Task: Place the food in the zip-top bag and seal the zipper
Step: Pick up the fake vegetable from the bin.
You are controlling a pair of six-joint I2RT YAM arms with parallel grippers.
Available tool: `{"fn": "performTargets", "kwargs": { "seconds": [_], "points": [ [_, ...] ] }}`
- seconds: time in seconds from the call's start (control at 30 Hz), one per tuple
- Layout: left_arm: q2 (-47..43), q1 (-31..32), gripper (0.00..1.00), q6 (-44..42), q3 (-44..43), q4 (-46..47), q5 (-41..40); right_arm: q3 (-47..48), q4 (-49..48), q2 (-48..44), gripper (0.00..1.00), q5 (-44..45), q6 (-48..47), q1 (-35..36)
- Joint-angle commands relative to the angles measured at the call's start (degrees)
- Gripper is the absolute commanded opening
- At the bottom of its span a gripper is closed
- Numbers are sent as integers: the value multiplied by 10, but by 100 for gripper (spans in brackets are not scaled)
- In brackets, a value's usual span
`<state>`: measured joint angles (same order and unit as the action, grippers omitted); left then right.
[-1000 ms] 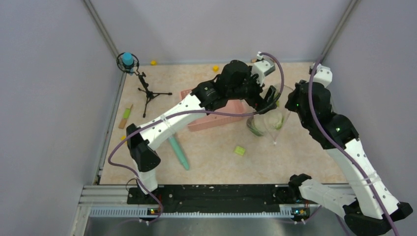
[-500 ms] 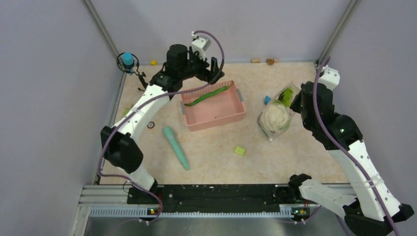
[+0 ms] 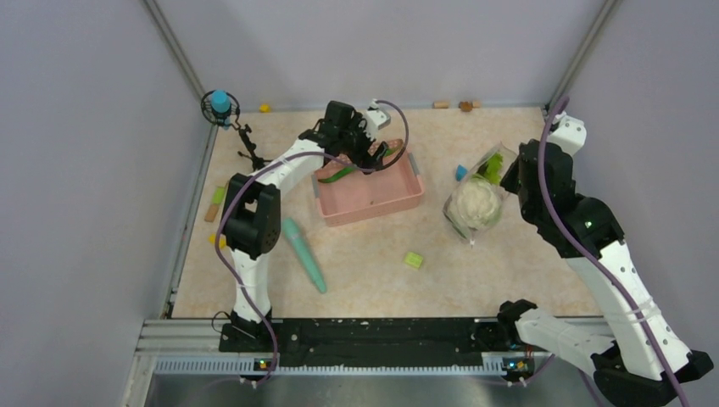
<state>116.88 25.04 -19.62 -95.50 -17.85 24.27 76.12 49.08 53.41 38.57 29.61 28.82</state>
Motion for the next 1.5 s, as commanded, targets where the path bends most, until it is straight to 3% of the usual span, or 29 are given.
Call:
{"fn": "performTargets", "kwargs": {
  "seconds": [0.0,0.33,1.17,1.47],
  "points": [
    [-8,15,96,-88,-26,7,-23,-1,-30,-17,0,23,-3,0],
    [77,39,70,-83,-82,39,-119,-22,-51,-29,0,22,-5,0],
    [137,61,56,-81,-44,192,-221,-72,-119,-79,0,-1,-20,0],
    [147,62,37,-83,-23,252,-274,-82,-131,-87,0,-19,-16,0]
  ]
}}
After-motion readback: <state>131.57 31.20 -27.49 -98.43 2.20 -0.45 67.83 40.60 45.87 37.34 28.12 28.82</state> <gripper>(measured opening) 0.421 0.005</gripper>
